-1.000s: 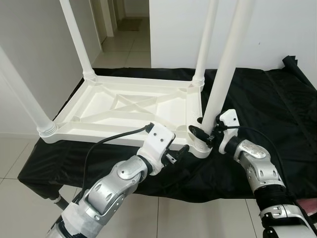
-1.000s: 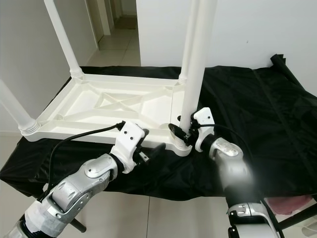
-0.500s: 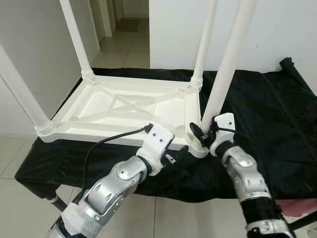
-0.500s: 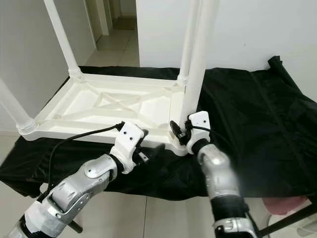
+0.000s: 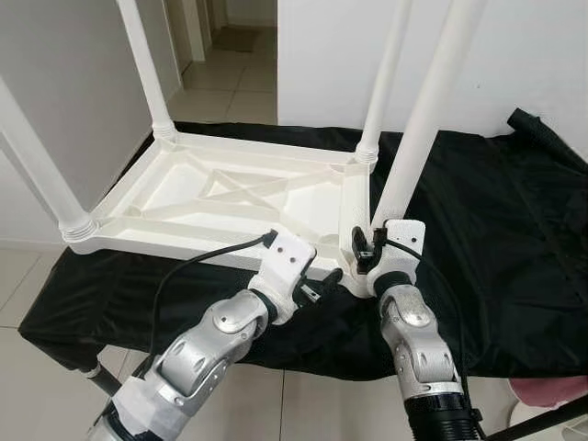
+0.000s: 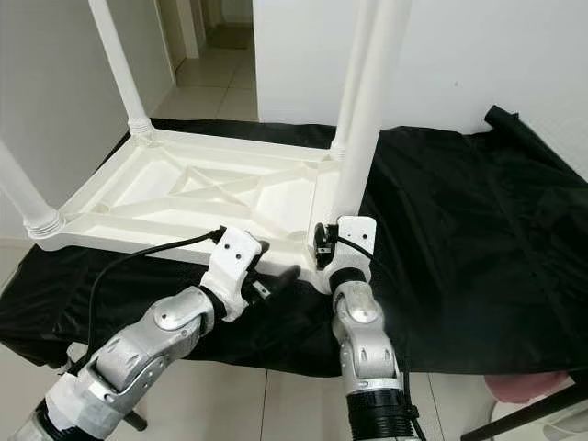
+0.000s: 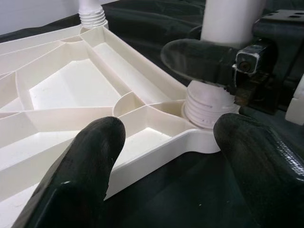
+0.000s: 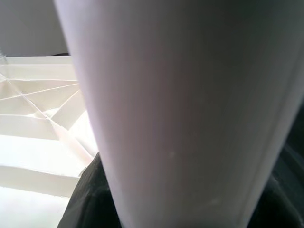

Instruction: Building children table

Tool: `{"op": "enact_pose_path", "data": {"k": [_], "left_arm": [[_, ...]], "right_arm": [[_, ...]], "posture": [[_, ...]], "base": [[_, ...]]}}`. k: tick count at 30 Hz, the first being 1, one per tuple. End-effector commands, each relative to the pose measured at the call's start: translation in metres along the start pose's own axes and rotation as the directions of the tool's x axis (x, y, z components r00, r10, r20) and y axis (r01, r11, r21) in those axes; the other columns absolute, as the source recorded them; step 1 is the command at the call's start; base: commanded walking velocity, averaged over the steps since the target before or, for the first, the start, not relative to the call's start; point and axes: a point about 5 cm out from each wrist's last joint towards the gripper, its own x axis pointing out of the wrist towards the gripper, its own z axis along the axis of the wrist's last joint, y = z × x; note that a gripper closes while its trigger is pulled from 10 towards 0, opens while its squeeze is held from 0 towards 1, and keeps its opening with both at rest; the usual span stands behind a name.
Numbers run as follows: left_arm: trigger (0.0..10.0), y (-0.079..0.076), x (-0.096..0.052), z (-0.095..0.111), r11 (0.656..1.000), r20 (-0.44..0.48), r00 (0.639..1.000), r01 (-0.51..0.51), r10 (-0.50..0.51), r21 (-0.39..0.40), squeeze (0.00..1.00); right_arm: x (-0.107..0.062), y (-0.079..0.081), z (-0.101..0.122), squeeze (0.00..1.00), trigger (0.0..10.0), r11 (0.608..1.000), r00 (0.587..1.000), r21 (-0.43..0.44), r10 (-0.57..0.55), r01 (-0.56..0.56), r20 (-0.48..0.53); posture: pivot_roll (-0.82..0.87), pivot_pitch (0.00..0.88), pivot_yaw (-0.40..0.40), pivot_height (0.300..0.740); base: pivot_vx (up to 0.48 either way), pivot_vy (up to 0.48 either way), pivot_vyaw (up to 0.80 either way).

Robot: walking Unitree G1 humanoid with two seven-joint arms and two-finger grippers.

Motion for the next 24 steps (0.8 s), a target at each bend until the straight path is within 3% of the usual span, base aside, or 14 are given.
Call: {"op": "enact_pose_path", "data": {"k": [1,10,11,17,23,24], "left_arm": [[10.0,-0.001,-0.002,-0.004,0.992,-0.011,0.992,0.125,-0.125,0.011,0.0],[10.0,0.005,-0.004,-0.004,0.996,-0.011,0.996,0.088,-0.088,0.012,0.0],[10.0,0.006,-0.004,-0.004,0.997,-0.01,0.997,0.08,-0.08,0.013,0.0],[10.0,0.009,-0.006,-0.004,0.998,-0.008,0.998,0.064,-0.064,0.018,0.0],[10.0,0.007,-0.01,-0.009,0.997,-0.028,0.997,0.069,-0.069,0.019,0.0],[10.0,0.006,-0.01,-0.009,0.997,-0.028,0.997,0.075,-0.074,0.013,0.0]], "right_arm": [[-0.008,-0.002,-0.014,0.0,10.0,0.994,0.994,0.069,-0.079,0.084,-0.08],[-0.012,0.003,-0.009,0.0,10.0,0.996,0.996,0.046,-0.075,0.077,-0.046],[-0.012,0.004,-0.007,1.0,10.0,0.997,0.998,0.055,-0.061,0.062,-0.026],[-0.009,0.001,-0.001,1.0,10.0,1.0,1.0,0.018,0.002,-0.002,0.028],[-0.007,-0.011,0.002,0.98,10.0,0.989,0.988,-0.006,0.149,-0.149,0.037],[-0.006,-0.012,0.003,0.0,10.0,0.981,0.98,-0.03,0.195,-0.194,0.045]], "posture": [[-0.03,0.0,0.025,0.74],[-0.03,0.0,0.025,0.74],[-0.01,0.0,0.025,0.74],[0.0,0.0,0.023,0.74],[0.0,0.0,0.025,0.74],[-0.01,0.0,0.032,0.74]], "base": [[0.0,0.0,0.0],[0.0,0.0,0.0],[0.0,0.0,0.0],[0.0,0.0,0.0],[0.0,0.0,0.0],[0.0,0.0,0.0]]}}
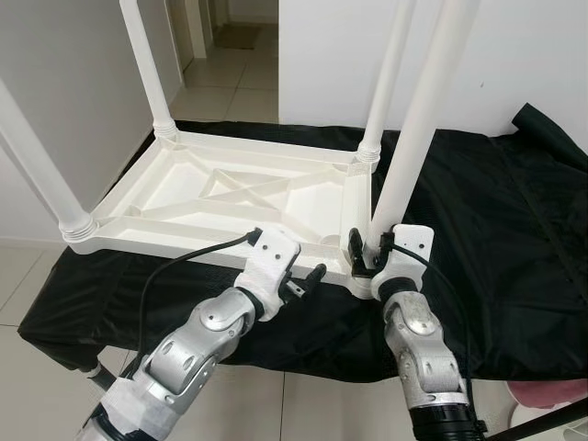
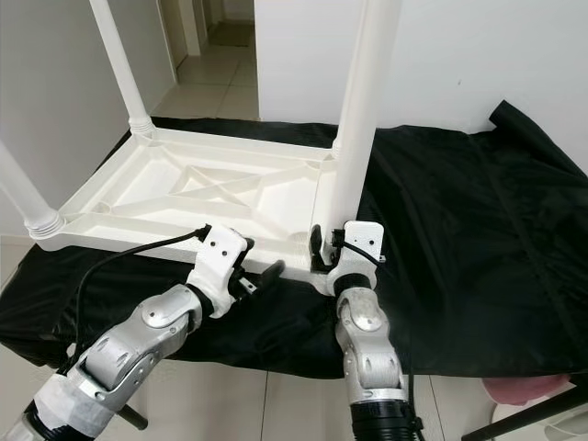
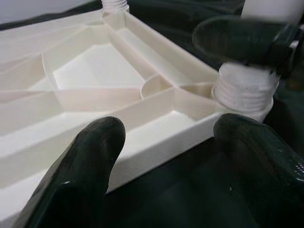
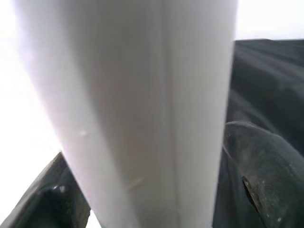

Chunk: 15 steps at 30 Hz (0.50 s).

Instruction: Building children table

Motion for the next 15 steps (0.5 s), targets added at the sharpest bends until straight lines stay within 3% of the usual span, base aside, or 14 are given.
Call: {"op": "enact_pose_path", "data": {"k": [1,5,7,9,13,15], "left_arm": [[10.0,-0.007,-0.002,0.001,0.991,0.002,0.992,0.13,-0.13,0.011,0.0],[10.0,-0.013,-0.002,-0.001,0.987,-0.001,0.987,0.161,-0.161,0.009,0.0],[10.0,-0.013,-0.002,-0.001,0.987,-0.001,0.987,0.161,-0.161,0.009,0.0],[10.0,-0.014,0.001,0.0,0.986,0.0,0.986,0.166,-0.166,0.007,0.0],[10.0,-0.016,0.002,0.0,0.984,-0.001,0.984,0.177,-0.177,0.005,0.0],[10.0,-0.016,0.002,0.0,0.984,-0.001,0.984,0.177,-0.177,0.005,0.0]], "right_arm": [[0.0,0.002,-0.002,0.0,10.0,0.998,0.998,0.009,0.061,-0.061,0.002],[0.004,-0.008,0.003,0.0,10.0,0.97,0.971,-0.068,0.237,-0.234,0.033],[0.004,-0.008,0.003,0.0,10.0,0.97,0.971,-0.068,0.237,-0.234,0.033],[0.008,-0.012,0.002,0.0,10.0,0.929,0.934,-0.107,0.358,-0.355,0.012],[0.012,-0.014,-0.001,0.0,10.0,0.883,0.891,-0.128,0.453,-0.452,-0.026],[0.012,-0.014,-0.001,0.0,10.0,0.883,0.891,-0.128,0.453,-0.452,-0.026]], "posture": [[-0.01,0.0,0.032,0.74],[-0.01,0.0,0.035,0.74],[-0.01,0.0,0.035,0.74],[-0.01,0.0,0.044,0.74],[-0.01,0.0,0.046,0.74],[-0.01,0.0,0.046,0.74]], "base": [[0.0,0.0,0.0],[0.0,0.0,0.0],[0.0,0.0,0.0],[0.0,0.0,0.0],[0.0,0.0,0.0],[0.0,0.0,0.0]]}}
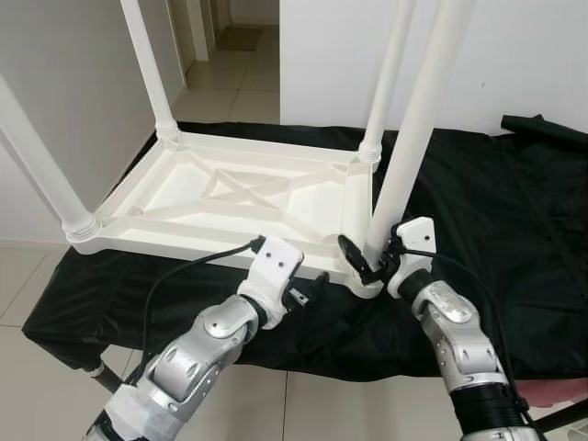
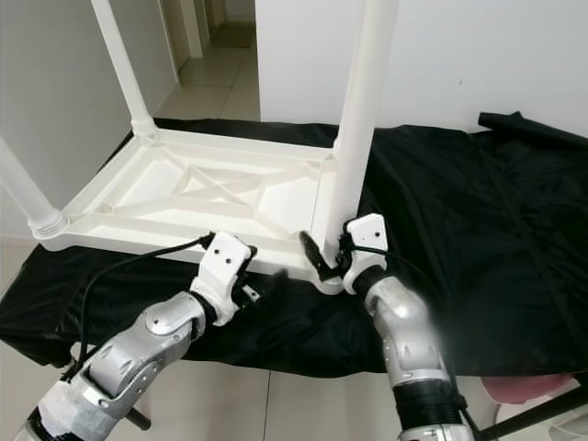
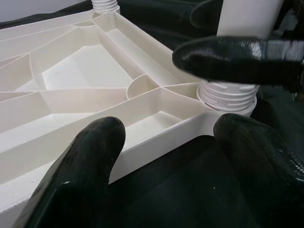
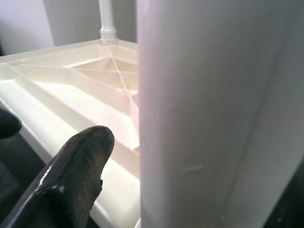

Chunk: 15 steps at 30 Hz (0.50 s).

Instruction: Building children table

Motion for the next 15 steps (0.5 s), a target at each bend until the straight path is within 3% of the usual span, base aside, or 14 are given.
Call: {"op": "enact_pose_path", "data": {"k": [1,5,6,7,15], "left_arm": [[10.0,-0.009,0.0,0.0,0.986,-0.013,0.986,0.166,-0.166,0.025,0.0],[10.0,-0.009,0.0,0.0,0.985,-0.013,0.985,0.172,-0.171,0.032,0.0],[10.0,-0.01,0.001,0.0,0.984,-0.012,0.984,0.176,-0.175,0.035,0.0],[10.0,-0.01,0.003,0.001,0.983,-0.011,0.984,0.177,-0.177,0.04,0.0],[10.0,-0.009,0.005,0.002,0.983,-0.001,0.984,0.176,-0.176,0.051,0.0]], "right_arm": [[0.005,0.0,-0.002,0.0,10.0,0.997,0.997,-0.02,0.074,-0.074,-0.014],[0.007,-0.002,-0.005,0.0,10.0,0.992,0.992,-0.033,0.116,-0.118,-0.039],[0.008,-0.005,-0.008,0.0,3.8,0.988,0.988,-0.041,0.146,-0.148,-0.056],[0.008,-0.008,-0.01,0.0,0.0,0.985,0.984,-0.053,0.162,-0.166,-0.073],[0.001,-0.014,-0.018,0.0,0.0,0.982,0.979,-0.039,0.178,-0.183,-0.098]], "posture": [[-0.01,0.0,0.048,0.74],[-0.01,0.0,0.049,0.74],[-0.01,0.0,0.051,0.74],[-0.02,0.0,0.047,0.74],[-0.02,0.0,0.038,0.74]], "base": [[0.0,0.0,0.0],[0.0,0.0,0.0],[0.0,0.0,0.0],[0.0,0.0,0.0],[0.0,0.0,0.0]]}}
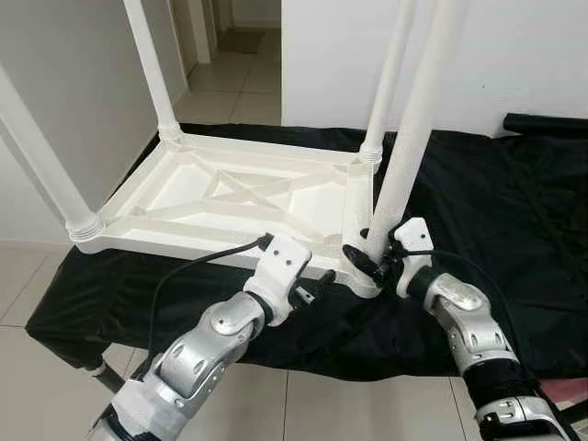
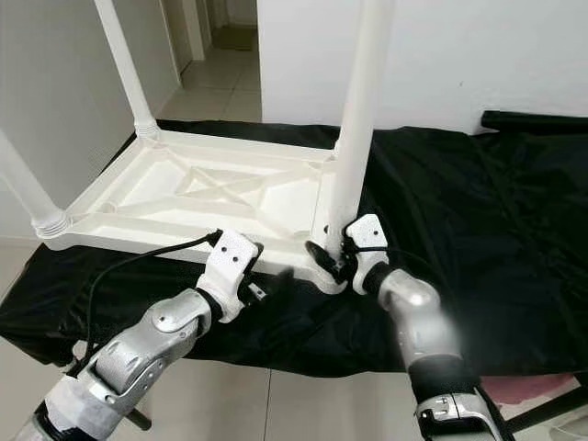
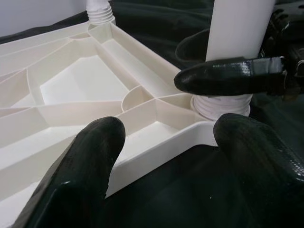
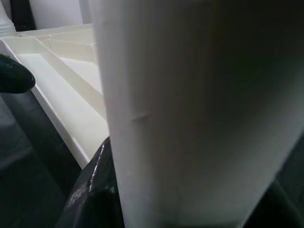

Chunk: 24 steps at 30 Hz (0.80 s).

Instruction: Building children table

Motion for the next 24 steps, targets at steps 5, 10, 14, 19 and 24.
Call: {"op": "enact_pose_path", "data": {"k": [5,10,14,19,24], "left_arm": [[10.0,-0.006,-0.001,-0.003,0.987,-0.013,0.987,0.158,-0.158,0.012,0.0],[10.0,-0.006,-0.002,-0.004,0.989,-0.012,0.989,0.15,-0.15,0.008,0.0],[10.0,-0.007,-0.002,-0.004,0.989,-0.012,0.989,0.148,-0.147,0.013,0.0],[10.0,-0.005,-0.002,-0.003,0.99,-0.012,0.99,0.139,-0.138,0.014,0.0],[10.0,-0.003,-0.003,-0.004,0.991,-0.014,0.991,0.133,-0.132,0.011,0.0]], "right_arm": [[-0.004,0.004,-0.008,0.0,10.0,1.0,1.0,0.023,0.01,-0.01,-0.021],[-0.005,0.017,-0.011,0.0,10.0,0.996,0.999,0.074,-0.051,0.05,0.009],[-0.004,0.02,-0.011,0.0,10.0,0.99,0.994,0.088,-0.108,0.106,0.014],[-0.004,0.025,-0.011,0.0,10.0,0.97,0.974,0.087,-0.226,0.225,0.002],[-0.004,0.03,-0.012,0.0,10.0,0.946,0.951,0.094,-0.309,0.31,-0.021]], "posture": [[-0.02,0.0,0.035,0.74],[-0.02,0.0,0.035,0.74],[-0.03,0.0,0.037,0.74],[-0.03,0.0,0.043,0.74],[-0.03,0.0,0.045,0.74]], "base": [[0.0,0.0,0.0],[0.0,0.0,0.0],[0.0,0.0,0.0],[0.0,0.0,0.0],[0.0,0.0,0.0]]}}
